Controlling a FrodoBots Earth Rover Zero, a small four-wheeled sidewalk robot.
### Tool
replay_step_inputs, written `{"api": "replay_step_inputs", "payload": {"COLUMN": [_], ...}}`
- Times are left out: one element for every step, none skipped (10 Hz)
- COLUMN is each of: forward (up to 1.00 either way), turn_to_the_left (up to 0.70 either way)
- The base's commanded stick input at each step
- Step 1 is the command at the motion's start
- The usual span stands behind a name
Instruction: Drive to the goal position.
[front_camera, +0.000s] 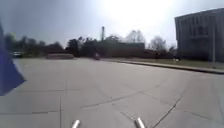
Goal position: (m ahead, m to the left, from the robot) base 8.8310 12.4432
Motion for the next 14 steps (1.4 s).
{"api": "replay_step_inputs", "payload": {"forward": [1.0,1.0,1.0,1.0,1.0,1.0,1.0,1.0,1.0,1.0,1.0,1.0,1.0,1.0], "turn_to_the_left": [-0.03,0.0,0.0,0.0,0.0,0.0,0.0,0.0,0.0,0.0,0.0,-0.27,-0.27,-0.27]}}
